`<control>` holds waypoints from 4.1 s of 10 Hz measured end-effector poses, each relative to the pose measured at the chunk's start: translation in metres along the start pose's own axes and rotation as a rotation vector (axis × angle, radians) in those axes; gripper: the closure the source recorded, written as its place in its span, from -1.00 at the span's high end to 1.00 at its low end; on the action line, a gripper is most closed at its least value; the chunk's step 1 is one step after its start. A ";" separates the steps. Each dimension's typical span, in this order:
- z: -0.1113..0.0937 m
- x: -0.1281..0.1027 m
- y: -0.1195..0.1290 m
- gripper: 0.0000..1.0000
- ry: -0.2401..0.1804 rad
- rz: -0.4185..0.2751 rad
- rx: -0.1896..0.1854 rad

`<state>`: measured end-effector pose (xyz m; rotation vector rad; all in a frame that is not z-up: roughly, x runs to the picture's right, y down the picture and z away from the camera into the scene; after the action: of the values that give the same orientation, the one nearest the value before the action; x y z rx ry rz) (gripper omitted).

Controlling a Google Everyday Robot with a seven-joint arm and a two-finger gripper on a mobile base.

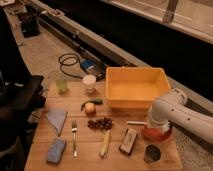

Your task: Wipe red bowl with brush

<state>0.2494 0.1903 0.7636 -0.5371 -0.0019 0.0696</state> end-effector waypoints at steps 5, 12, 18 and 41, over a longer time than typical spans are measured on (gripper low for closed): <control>0.029 0.043 -0.019 -1.00 0.049 0.080 -0.017; 0.029 -0.015 -0.014 -1.00 -0.051 0.016 -0.012; 0.002 -0.024 0.006 -1.00 -0.055 0.000 -0.011; 0.014 0.048 -0.028 -1.00 0.015 0.122 0.007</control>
<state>0.2994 0.1765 0.7897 -0.5304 0.0454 0.1845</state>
